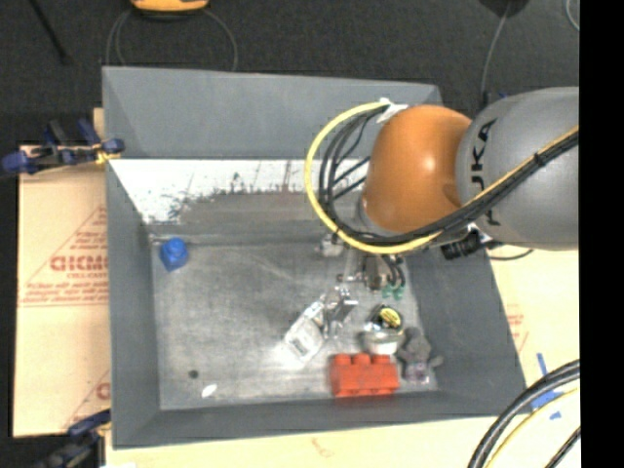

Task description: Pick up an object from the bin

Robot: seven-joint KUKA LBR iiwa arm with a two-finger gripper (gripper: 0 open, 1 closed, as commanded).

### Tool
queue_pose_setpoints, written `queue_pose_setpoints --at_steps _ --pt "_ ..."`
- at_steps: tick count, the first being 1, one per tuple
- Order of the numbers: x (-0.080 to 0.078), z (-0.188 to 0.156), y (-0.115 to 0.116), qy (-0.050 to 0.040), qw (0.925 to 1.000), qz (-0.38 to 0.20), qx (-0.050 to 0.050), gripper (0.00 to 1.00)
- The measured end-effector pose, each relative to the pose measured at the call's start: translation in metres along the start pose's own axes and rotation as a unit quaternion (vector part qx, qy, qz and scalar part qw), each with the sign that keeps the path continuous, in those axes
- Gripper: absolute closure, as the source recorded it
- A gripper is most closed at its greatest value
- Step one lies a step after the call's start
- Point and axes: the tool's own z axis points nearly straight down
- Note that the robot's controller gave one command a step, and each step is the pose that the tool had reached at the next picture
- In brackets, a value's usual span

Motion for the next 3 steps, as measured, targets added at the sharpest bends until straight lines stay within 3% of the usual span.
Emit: queue_pose_setpoints --at_steps 1,2,3 --pt "0.057 -0.001 0.027 0.0105 0.9860 -0.166 -0.001 0.00" --pt "0.044 0.057 -0.046 0.0008 0.9518 -0.307 -0.002 0.00" --pt "0.043 0.059 -0.047 -0.0073 0.9227 -0.385 0.001 0.00"
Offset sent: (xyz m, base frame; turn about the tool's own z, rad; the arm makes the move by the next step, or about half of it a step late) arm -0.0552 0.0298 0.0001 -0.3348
